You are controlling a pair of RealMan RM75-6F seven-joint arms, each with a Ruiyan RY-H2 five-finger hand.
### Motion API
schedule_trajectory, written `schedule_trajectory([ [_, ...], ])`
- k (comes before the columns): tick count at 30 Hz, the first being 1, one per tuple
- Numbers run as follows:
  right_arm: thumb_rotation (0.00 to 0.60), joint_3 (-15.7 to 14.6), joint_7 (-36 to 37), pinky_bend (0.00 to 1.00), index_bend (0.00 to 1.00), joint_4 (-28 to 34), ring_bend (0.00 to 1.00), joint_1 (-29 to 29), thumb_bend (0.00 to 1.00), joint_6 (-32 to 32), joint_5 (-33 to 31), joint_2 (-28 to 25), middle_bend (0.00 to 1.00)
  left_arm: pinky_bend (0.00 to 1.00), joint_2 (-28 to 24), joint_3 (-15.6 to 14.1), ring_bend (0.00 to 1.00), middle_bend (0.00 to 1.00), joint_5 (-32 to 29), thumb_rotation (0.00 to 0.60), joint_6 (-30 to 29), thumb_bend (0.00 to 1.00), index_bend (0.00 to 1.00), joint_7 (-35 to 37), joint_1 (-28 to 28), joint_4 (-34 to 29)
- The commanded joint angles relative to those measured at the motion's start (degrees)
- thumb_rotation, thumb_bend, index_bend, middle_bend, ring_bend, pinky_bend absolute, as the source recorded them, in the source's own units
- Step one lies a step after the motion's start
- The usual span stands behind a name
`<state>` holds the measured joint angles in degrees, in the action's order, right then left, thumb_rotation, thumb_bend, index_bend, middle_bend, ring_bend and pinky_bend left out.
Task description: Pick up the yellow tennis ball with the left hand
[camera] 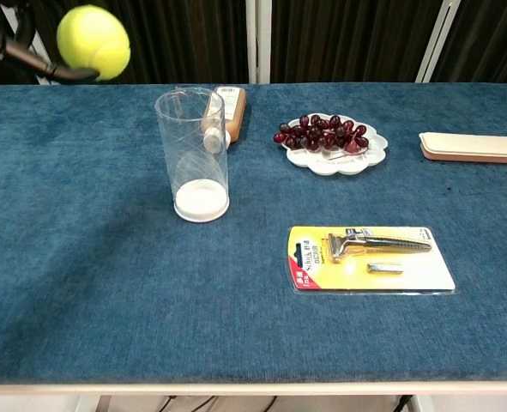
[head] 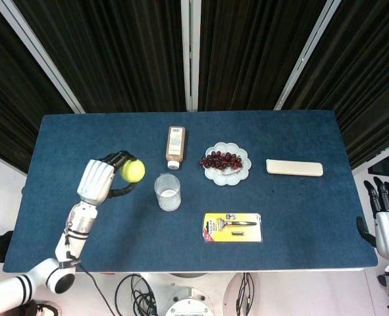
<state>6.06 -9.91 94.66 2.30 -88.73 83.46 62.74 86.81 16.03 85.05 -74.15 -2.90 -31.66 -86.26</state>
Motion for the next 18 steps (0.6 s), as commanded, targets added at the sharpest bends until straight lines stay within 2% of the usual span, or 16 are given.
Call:
schedule_trajectory([
  [1,0.600,0.16,0.09,0.00,0.00,0.02,0.00,-0.12,0.33,-0.11,-0.38,-0.13,0.00,0.73,-1.01,1.94,0.55,0.56,-3.14,0.600,3.83,0.23,0.53,1.53,-2.54,-3.98],
  [8,0.600,0.42,0.47,0.00,0.00,-0.05,0.00,0.05,0.33,0.31,-0.93,-0.19,0.00,0.73,1.84,1.35,0.55,0.56,-4.65,0.600,8.24,0.23,0.53,2.97,-6.30,-5.56],
  [15,0.600,0.85,0.43,0.00,0.00,0.05,0.00,0.06,0.33,0.37,-1.79,-0.39,0.00,0.72,4.84,-0.88,0.55,0.56,-5.04,0.600,8.46,0.22,0.53,2.09,-6.97,-4.14],
  [18,0.600,0.79,0.70,0.00,0.00,-0.19,0.00,-0.06,0.33,0.39,-1.99,-0.29,0.00,0.67,5.70,-1.44,0.47,0.50,-5.29,0.600,8.46,0.21,0.47,1.88,-7.11,-2.97],
])
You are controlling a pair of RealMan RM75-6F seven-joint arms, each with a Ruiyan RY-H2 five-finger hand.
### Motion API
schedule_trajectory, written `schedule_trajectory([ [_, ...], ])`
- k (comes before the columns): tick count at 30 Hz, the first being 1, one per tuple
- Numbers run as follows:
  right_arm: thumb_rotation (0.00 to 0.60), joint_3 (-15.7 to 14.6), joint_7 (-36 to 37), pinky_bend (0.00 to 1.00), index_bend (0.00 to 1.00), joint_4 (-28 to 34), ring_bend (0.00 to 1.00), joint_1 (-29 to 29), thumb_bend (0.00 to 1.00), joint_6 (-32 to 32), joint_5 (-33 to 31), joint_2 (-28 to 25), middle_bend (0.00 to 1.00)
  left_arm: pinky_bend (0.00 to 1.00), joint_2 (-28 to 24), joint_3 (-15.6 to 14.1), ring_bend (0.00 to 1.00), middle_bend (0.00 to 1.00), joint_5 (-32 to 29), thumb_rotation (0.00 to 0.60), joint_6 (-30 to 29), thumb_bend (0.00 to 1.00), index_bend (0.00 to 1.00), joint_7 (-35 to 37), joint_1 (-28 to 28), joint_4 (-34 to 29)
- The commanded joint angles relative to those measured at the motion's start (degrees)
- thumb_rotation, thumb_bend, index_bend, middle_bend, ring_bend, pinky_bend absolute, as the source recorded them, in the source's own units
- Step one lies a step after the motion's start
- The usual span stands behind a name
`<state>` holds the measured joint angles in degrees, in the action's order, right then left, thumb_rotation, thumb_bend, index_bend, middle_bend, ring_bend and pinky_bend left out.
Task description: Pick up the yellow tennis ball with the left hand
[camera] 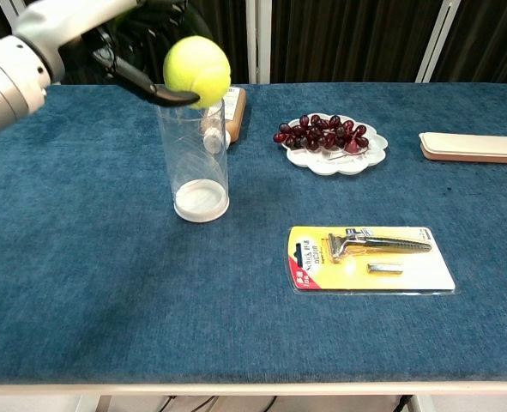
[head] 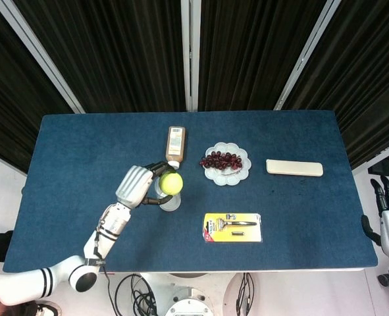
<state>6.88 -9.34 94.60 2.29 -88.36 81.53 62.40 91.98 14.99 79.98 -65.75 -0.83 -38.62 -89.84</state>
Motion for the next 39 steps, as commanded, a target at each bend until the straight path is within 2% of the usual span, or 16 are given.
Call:
schedule_trajectory([
  [1,0.600,-0.04,0.21,0.00,0.00,-0.26,0.00,-0.06,0.33,0.09,-0.15,0.08,0.00,0.63,0.52,-0.56,0.44,0.48,-0.52,0.600,0.44,0.21,0.44,-0.10,-0.26,0.65],
  [4,0.600,0.04,0.54,0.00,0.00,-0.53,0.00,-0.11,0.33,0.08,-0.36,0.15,0.00,0.47,0.18,-0.63,0.27,0.33,-1.16,0.600,1.20,0.19,0.28,-0.34,-0.60,0.68],
  [8,0.600,0.11,0.76,0.00,0.00,-0.69,0.00,-0.16,0.33,-0.11,-0.30,0.12,0.00,0.32,0.37,-0.23,0.14,0.19,-0.99,0.600,0.18,0.18,0.15,0.86,-0.59,0.86],
  [12,0.600,0.08,0.70,0.00,0.00,-0.72,0.00,-0.13,0.33,-0.02,-0.29,0.20,0.00,0.30,0.33,-0.24,0.12,0.15,0.41,0.600,-1.45,0.17,0.12,2.01,-0.45,0.86],
  [18,0.600,-0.02,0.30,0.00,0.00,-0.54,0.00,-0.01,0.33,0.08,-0.10,0.41,0.00,0.29,-1.01,-0.21,0.11,0.14,1.10,0.600,-3.04,0.16,0.11,2.81,0.12,-0.63],
  [22,0.600,0.02,-0.03,0.00,0.00,-0.24,0.00,-0.04,0.33,-0.21,0.10,0.33,0.00,0.26,-5.33,-0.36,0.11,0.15,1.21,0.600,-4.78,0.16,0.15,-0.39,1.74,-3.85],
  [26,0.600,-0.12,0.01,0.00,0.00,-0.24,0.00,-0.14,0.33,-0.24,0.21,0.20,0.00,0.15,-15.21,-3.58,0.09,0.16,-0.32,0.600,-4.25,0.14,0.19,-9.20,5.23,-9.21],
  [29,0.600,-0.50,0.15,0.00,0.00,-0.98,0.00,-0.02,0.32,0.04,0.93,-0.04,0.00,0.09,-21.34,-7.39,0.07,0.15,1.21,0.600,-7.71,0.13,0.19,-13.07,9.82,-10.41],
  [31,0.600,-0.55,-0.04,0.00,0.00,-1.85,0.00,0.15,0.30,0.12,1.21,0.29,0.00,0.07,-23.65,-10.46,0.07,0.15,4.22,0.600,-11.76,0.13,0.19,-14.29,13.44,-7.89],
  [34,0.600,-0.99,-0.21,0.00,0.00,-2.44,0.00,0.62,0.28,1.43,1.25,0.61,0.00,0.06,-25.43,-13.98,0.06,0.15,5.53,0.600,-15.29,0.13,0.19,-13.97,18.01,-4.35],
  [36,0.600,-1.19,-1.12,0.00,0.00,-2.66,0.00,1.04,0.27,2.24,1.26,0.99,0.00,0.06,-26.38,-15.82,0.06,0.15,5.00,0.600,-16.71,0.13,0.19,-13.83,20.84,-2.32],
  [39,0.600,-1.07,-2.44,0.00,0.00,-2.69,0.00,1.49,0.25,2.53,1.18,1.88,0.00,0.06,-26.49,-16.72,0.06,0.15,3.92,0.600,-18.31,0.13,0.19,-12.53,23.66,0.06],
])
